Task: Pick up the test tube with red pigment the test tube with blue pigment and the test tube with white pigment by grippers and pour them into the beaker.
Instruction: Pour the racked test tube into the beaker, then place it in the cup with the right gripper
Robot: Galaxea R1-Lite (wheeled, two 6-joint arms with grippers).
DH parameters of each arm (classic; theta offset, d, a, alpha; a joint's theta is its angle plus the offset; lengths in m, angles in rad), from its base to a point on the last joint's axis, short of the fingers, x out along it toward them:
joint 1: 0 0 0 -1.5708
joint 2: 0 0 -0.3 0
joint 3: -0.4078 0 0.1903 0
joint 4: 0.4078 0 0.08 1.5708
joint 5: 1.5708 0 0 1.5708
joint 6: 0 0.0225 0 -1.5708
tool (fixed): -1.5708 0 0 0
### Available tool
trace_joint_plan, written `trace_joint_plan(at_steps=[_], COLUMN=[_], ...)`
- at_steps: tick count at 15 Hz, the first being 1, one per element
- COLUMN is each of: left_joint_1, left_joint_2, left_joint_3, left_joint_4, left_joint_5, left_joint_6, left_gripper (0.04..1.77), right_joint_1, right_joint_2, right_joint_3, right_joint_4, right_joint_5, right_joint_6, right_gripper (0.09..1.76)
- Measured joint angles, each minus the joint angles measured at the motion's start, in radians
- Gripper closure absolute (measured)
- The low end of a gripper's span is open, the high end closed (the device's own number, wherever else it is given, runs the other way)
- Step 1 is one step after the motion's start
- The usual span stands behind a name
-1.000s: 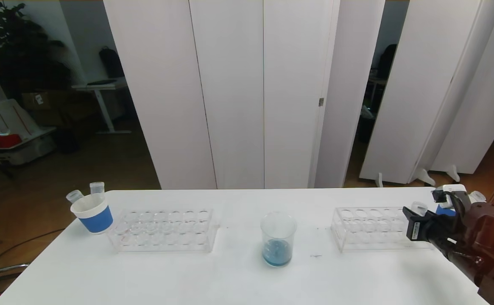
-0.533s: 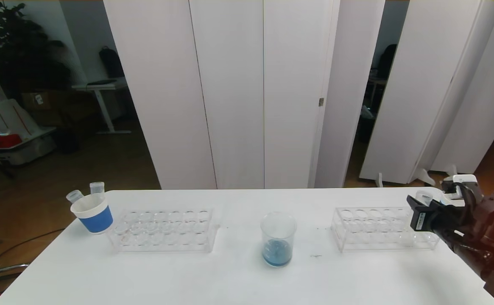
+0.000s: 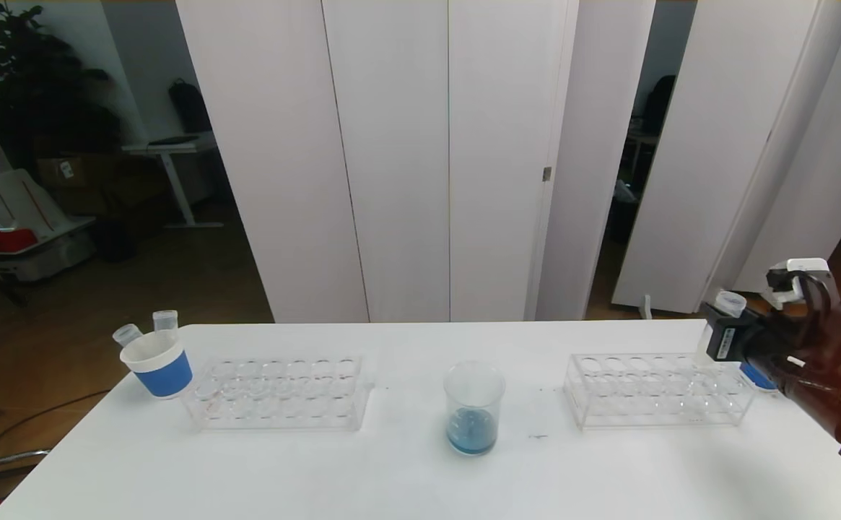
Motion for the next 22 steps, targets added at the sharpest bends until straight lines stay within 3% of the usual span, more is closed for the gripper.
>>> trace_joint_plan(at_steps=[4,8,13,17,22], left_joint_1=[0.0,0.0,0.0,0.0,0.0], left_joint_2=[0.0,0.0,0.0,0.0,0.0], left_joint_3=[0.0,0.0,0.0,0.0,0.0], left_joint_4=[0.0,0.0,0.0,0.0,0.0], left_joint_5=[0.0,0.0,0.0,0.0,0.0], left_joint_6=[0.0,0.0,0.0,0.0,0.0], left_gripper=[0.06,0.06,0.06,0.06,0.06], right_joint_1=[-0.01,-0.005,0.01,0.035,0.121], right_joint_2=[-0.091,-0.14,-0.161,-0.142,-0.082], right_joint_3=[-0.177,-0.328,-0.558,-0.633,-0.753], right_joint_4=[0.244,0.404,0.664,0.693,0.693], right_joint_5=[0.025,0.047,0.223,0.402,0.485], right_joint_6=[0.001,0.0,0.001,0.0,-0.005], right_gripper=[1.28,1.28,1.28,1.28,1.28])
